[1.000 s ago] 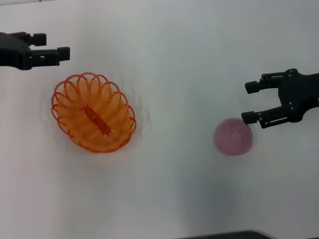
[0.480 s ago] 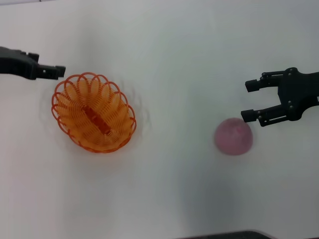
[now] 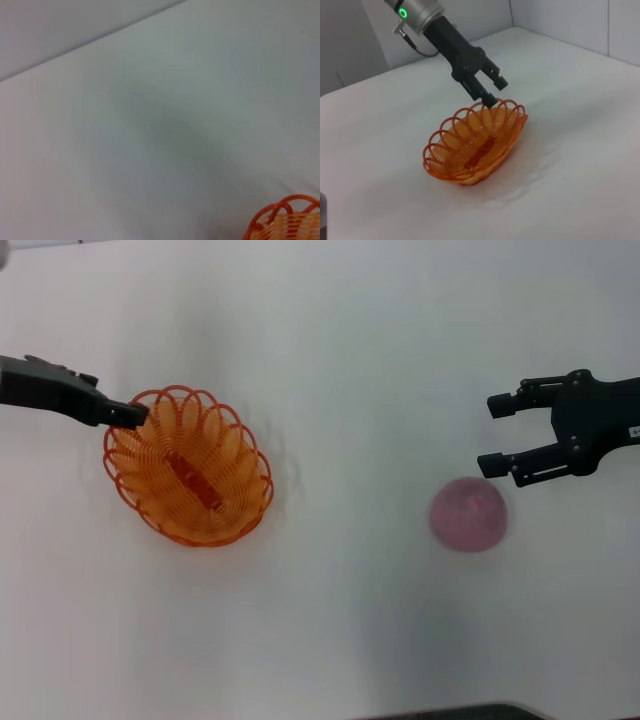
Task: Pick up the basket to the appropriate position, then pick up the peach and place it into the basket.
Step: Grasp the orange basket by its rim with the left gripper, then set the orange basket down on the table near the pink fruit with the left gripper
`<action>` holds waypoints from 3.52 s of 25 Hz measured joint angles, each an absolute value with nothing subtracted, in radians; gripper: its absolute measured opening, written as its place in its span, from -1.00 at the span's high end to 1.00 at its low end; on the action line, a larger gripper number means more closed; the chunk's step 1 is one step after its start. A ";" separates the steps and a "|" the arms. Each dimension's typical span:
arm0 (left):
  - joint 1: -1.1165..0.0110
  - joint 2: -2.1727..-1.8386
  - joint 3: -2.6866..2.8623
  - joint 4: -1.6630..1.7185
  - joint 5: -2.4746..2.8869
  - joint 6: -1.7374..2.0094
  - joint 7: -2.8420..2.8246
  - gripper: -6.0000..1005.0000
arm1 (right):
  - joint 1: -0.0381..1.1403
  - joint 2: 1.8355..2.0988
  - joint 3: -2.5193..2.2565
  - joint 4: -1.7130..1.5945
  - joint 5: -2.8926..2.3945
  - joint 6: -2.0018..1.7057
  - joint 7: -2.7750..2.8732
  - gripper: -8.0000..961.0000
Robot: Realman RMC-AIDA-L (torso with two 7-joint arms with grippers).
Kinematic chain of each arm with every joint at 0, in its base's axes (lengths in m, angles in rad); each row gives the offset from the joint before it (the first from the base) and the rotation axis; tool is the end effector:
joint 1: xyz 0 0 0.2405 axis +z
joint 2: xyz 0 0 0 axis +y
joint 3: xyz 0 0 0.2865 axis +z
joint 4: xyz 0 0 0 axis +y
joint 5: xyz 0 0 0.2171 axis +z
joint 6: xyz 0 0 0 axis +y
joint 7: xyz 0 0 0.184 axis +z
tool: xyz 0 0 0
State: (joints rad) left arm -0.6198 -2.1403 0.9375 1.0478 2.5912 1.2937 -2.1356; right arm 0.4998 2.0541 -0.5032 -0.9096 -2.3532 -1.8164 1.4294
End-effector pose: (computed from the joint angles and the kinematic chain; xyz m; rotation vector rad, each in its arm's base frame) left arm -0.2804 0.4222 -0.0414 -2.4958 -0.9356 0.1609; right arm 0.3115 0.3287 0.0036 -2.8553 0.6133 0.3661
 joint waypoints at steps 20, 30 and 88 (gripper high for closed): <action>-0.642 -2.145 1.027 0.965 2.594 1.209 -2.138 0.36 | 0.508 2.058 -0.503 -0.897 -2.357 -1.795 1.428 -0.84; -0.643 -2.140 0.993 0.989 2.592 1.224 -2.209 0.82 | 0.507 2.059 -0.500 -0.897 -2.356 -1.793 1.428 -0.84; -0.419 -2.139 0.475 1.016 2.004 1.729 -2.002 -0.55 | 0.545 2.028 -0.441 -0.876 -2.031 -1.603 1.643 -0.84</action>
State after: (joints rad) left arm -0.4193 -2.1388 0.4747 1.0165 2.0037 1.7287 -2.0016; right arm 0.5451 2.0279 -0.4409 -0.8763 -2.0309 -1.6033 1.6426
